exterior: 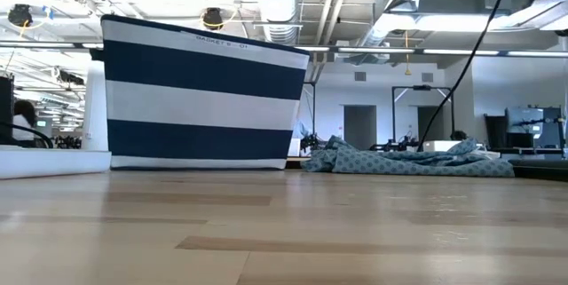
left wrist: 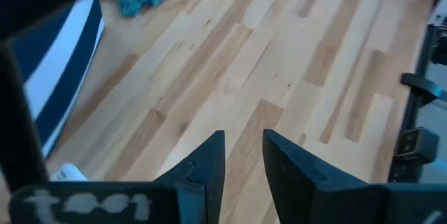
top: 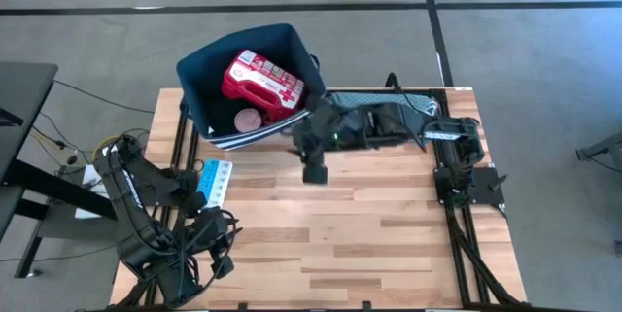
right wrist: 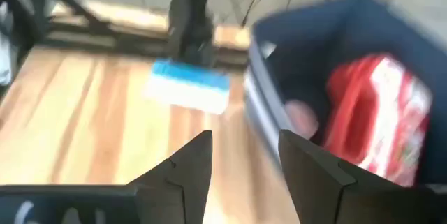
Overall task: Pick & place medical supplies in basket/bin
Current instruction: Put the pill organizer box into the blue bin
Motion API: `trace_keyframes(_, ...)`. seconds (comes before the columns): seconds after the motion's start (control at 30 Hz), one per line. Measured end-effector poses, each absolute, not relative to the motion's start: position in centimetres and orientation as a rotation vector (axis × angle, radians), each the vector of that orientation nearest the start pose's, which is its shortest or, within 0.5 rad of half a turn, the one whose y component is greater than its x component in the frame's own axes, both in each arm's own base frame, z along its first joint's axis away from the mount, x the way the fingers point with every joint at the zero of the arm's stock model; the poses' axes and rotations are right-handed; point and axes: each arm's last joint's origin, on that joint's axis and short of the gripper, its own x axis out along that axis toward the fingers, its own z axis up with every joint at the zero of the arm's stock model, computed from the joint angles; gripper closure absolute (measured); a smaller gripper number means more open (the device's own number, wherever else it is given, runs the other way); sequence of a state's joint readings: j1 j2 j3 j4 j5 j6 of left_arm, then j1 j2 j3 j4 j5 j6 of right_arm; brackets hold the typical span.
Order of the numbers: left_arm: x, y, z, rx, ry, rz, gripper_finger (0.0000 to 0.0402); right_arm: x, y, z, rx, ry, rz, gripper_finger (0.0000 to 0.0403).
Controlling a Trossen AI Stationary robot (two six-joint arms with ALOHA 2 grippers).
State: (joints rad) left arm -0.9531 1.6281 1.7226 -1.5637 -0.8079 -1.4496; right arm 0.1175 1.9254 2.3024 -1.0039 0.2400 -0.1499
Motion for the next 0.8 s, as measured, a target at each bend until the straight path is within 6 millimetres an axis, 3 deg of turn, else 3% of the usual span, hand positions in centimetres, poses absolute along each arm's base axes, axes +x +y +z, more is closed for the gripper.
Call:
trace_keyframes(0.13, 18.5, -22.1, 32.8, -0.296, 0.782, 0.581, 0.0313, 38.0, 6.3, 43.0, -0.220, 0.759, -0.115, 0.0249)
trace_keyframes(0.27, 19.2, -21.1, 28.4, -0.397, 0.861, 0.721, 0.0313, 36.9, 8.6, 41.7, -0.215, 0.863, -0.228, 0.0254)
trace_keyframes(0.37, 19.5, -19.7, 25.5, -0.490, 0.967, 0.856, 0.0313, 36.5, 10.5, 41.0, -0.181, 0.880, -0.282, 0.0259)
trace_keyframes(0.53, 18.7, -17.2, 21.7, -0.430, 1.127, 1.039, 0.0314, 35.3, 13.7, 41.1, -0.218, 0.863, -0.224, 0.0268)
trace_keyframes(0.67, 17.6, -14.7, 19.9, -0.369, 1.210, 1.255, 0.0328, 34.5, 15.1, 41.1, -0.281, 0.836, -0.256, 0.0270)
trace_keyframes(0.8, 17.1, -12.7, 17.0, -0.428, 1.243, 1.364, 0.0350, 34.0, 16.2, 41.2, -0.274, 0.819, -0.256, 0.0269)
